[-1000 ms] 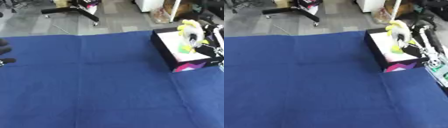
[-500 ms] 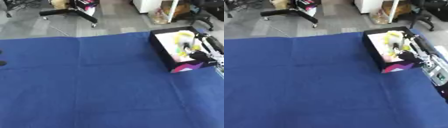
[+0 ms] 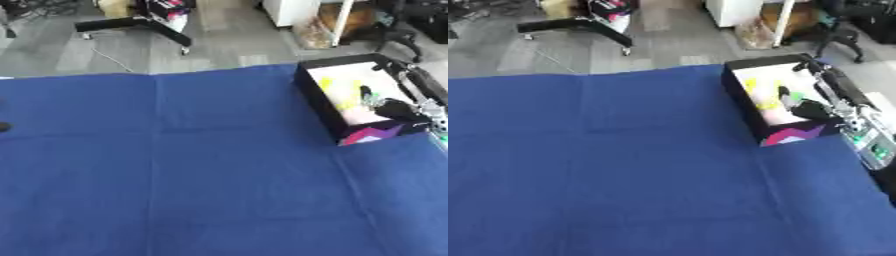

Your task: Pick up the objects with one hand, pass them to the other hand, and then place them into the box on the other side of the table.

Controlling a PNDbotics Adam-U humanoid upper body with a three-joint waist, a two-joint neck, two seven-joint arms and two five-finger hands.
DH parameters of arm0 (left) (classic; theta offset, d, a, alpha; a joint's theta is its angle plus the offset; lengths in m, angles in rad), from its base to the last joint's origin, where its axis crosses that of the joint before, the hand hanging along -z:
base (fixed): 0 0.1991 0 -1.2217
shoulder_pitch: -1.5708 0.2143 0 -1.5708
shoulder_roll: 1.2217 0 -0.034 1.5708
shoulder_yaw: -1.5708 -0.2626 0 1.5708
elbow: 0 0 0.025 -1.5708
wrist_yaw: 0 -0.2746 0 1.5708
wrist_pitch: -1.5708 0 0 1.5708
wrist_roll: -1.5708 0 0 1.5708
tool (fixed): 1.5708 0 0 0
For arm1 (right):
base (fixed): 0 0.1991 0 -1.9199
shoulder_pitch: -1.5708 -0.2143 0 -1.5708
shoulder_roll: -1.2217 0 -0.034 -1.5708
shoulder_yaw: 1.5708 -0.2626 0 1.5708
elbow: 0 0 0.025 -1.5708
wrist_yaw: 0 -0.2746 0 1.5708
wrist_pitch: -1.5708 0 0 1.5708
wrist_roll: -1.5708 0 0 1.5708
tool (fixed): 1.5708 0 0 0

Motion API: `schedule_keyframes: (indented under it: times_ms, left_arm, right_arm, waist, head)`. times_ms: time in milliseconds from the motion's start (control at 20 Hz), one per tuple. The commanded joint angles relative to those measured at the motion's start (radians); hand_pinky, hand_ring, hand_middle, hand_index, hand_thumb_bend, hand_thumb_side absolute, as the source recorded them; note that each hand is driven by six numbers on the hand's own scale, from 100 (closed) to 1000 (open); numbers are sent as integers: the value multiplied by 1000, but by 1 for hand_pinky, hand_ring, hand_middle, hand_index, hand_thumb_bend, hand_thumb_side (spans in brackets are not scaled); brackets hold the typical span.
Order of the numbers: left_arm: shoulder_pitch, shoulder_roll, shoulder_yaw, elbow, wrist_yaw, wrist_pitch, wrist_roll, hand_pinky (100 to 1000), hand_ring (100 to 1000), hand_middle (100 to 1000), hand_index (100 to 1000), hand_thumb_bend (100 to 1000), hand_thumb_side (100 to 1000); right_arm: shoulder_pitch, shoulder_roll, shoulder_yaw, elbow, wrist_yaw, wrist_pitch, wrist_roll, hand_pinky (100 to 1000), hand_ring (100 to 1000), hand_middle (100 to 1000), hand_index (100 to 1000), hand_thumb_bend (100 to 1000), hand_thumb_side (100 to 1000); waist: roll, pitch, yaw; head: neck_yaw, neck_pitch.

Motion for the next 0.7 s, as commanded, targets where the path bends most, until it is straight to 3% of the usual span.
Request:
schedule_keyframes:
  times_ms: [50, 200, 400, 550, 600, 650, 700]
  left_arm:
    - [-2, 2, 18, -8, -14, -10, 10, 701, 808, 770, 827, 365, 746]
    - [7, -9, 29, -5, -34, -23, 35, 698, 804, 766, 827, 348, 743]
    - [18, -16, 40, 2, -41, -38, 73, 694, 798, 761, 828, 326, 733]
    - [32, -24, 51, 9, -65, -46, 119, 691, 796, 760, 842, 297, 730]
    - [37, -27, 53, 12, -76, -47, 135, 691, 797, 762, 842, 296, 731]
    - [43, -32, 55, 14, -86, -48, 150, 691, 798, 761, 848, 298, 748]
    - [50, -37, 56, 16, -97, -51, 165, 691, 797, 761, 848, 306, 757]
  right_arm:
    - [36, -53, -43, -152, -67, 14, -46, 866, 882, 629, 967, 100, 329]
    - [143, -22, -79, -386, -172, 56, -139, 817, 826, 550, 925, 100, 178]
    - [289, 115, -102, -688, -232, 103, -219, 790, 791, 503, 893, 100, 216]
    - [352, 250, -87, -734, -229, 33, -226, 776, 773, 484, 864, 100, 281]
    - [366, 294, -77, -737, -231, 7, -220, 776, 773, 483, 864, 100, 100]
    - [379, 339, -67, -738, -233, -18, -207, 774, 771, 481, 862, 100, 326]
    - [391, 383, -58, -739, -230, -40, -190, 770, 768, 479, 858, 100, 346]
  waist:
    - [-7, -10, -11]
    - [-16, -11, -31]
    - [-28, -9, -59]
    - [-36, -11, -72]
    - [-37, -12, -76]
    - [-37, -12, -79]
    - [-36, -11, -83]
  head:
    - [24, -12]
    - [68, -3]
    - [126, -1]
    - [162, 9]
    - [172, 13]
    - [184, 16]
    - [195, 18]
